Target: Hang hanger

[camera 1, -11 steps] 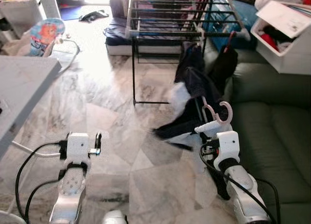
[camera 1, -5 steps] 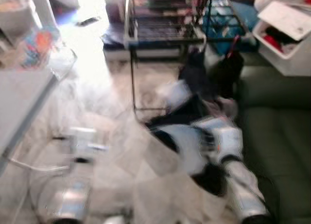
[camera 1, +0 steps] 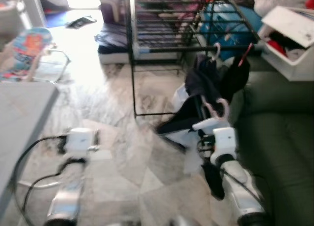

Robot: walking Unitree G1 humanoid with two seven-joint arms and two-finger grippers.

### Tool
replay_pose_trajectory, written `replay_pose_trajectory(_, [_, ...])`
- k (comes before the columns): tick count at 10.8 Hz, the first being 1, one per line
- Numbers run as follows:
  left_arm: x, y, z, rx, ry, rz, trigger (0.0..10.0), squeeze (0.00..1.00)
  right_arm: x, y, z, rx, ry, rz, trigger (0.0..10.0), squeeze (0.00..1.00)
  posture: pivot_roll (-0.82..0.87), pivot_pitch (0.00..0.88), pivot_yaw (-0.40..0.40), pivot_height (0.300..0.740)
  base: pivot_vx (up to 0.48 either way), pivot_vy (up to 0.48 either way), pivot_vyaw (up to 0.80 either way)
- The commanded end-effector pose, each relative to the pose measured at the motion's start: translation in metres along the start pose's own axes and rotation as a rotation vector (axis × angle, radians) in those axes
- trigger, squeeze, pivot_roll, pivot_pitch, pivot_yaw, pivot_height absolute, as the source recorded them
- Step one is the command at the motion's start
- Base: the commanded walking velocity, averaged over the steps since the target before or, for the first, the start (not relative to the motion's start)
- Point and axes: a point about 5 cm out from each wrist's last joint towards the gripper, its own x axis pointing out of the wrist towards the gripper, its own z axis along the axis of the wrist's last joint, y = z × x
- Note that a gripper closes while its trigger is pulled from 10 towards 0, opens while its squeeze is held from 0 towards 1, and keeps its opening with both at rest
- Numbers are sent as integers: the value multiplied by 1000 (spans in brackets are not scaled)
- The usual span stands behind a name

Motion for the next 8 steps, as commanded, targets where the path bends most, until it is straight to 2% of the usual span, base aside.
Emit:
replay_pose_trajectory(1, [1, 14, 0, 26, -4, 40, 10000, 0, 6, 6, 16, 15, -54, 12, 10000, 0, -6, 0, -34, 740, 368, 307, 0])
replay_pose_trajectory(5, [1, 11, 0, 44, -2, 26, 10000, 0, 9, 27, 7, 33, 37, 125, 10000, 0, -3, 0, -34, 740, 416, 123, 0])
replay_pose_trajectory(8, [0, 8, 1, 65, -8, 13, 10000, 0, 10, 23, 14, 26, -14, 75, 10000, 0, 3, 0, -34, 740, 461, 0, 0])
